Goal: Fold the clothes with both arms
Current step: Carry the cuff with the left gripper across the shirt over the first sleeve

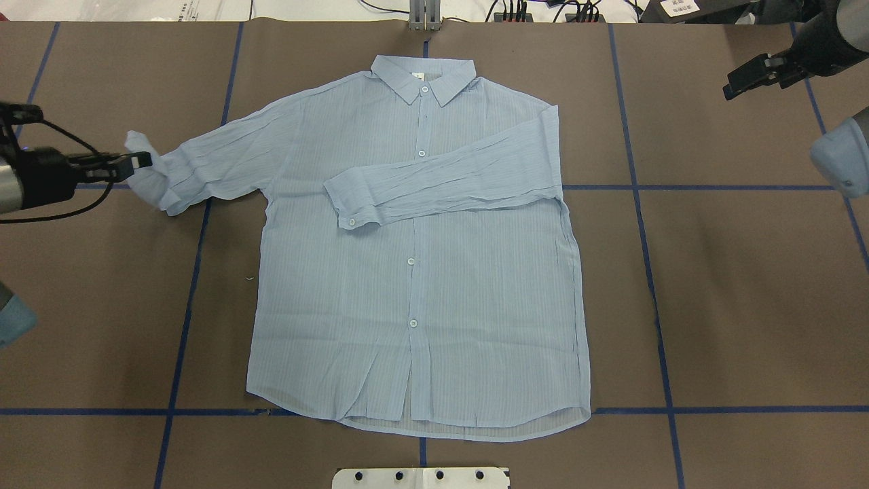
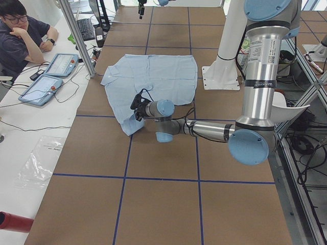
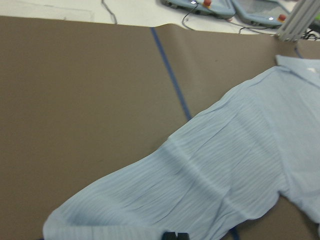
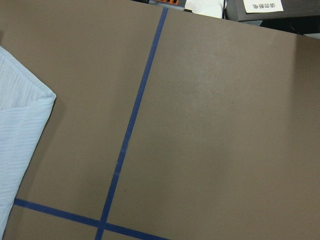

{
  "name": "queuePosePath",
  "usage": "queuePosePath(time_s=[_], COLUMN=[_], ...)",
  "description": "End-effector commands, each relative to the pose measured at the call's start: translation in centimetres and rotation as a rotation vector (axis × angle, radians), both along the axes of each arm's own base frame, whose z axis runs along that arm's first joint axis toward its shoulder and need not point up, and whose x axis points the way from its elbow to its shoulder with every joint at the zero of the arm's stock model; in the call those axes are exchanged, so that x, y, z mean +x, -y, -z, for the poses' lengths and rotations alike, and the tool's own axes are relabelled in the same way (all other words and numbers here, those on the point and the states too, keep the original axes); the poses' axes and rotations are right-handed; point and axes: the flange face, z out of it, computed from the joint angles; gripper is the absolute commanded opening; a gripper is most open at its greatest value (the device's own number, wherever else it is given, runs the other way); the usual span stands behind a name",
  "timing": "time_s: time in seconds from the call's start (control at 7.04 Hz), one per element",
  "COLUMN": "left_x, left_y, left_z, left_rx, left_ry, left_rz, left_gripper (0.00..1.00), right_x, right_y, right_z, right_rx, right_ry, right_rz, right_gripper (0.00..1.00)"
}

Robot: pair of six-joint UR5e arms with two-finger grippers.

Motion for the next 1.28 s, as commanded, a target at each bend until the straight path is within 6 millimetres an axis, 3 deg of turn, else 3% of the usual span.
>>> queuePosePath(time_s=[0.0, 0.14, 0.28, 0.43, 0.71, 0.85, 1.14], left_x=[4.5, 9.2, 12.8, 16.7, 20.9, 23.7, 32.3], left_y=[3.9, 4.3, 4.7, 3.5, 1.5, 0.8, -2.6], left_z=[12.2, 19.0, 24.5, 27.7, 30.1, 29.6, 27.1], left_rx=[-0.057, -0.134, -0.167, -0.181, -0.200, -0.216, -0.258], left_ry=[-0.270, -0.367, -0.379, -0.384, -0.397, -0.382, -0.308], left_rz=[-0.061, -0.116, -0.093, -0.064, -0.046, -0.037, -0.022], left_gripper=[0.00, 0.00, 0.00, 0.00, 0.00, 0.00, 0.00], right_x=[0.0, 0.0, 0.0, 0.0, 0.0, 0.0, 0.0], right_y=[0.0, 0.0, 0.0, 0.0, 0.0, 0.0, -0.1], right_z=[0.0, 0.0, -0.1, -0.1, -0.2, -0.2, -0.5], right_rx=[-0.001, -0.001, -0.002, -0.002, -0.004, -0.004, -0.008], right_ry=[-0.001, -0.001, -0.001, -0.001, 0.000, 0.000, -0.002], right_rz=[0.000, 0.000, 0.000, 0.000, 0.001, 0.001, 0.001], right_gripper=[1.00, 1.00, 1.00, 1.00, 1.00, 1.00, 1.00])
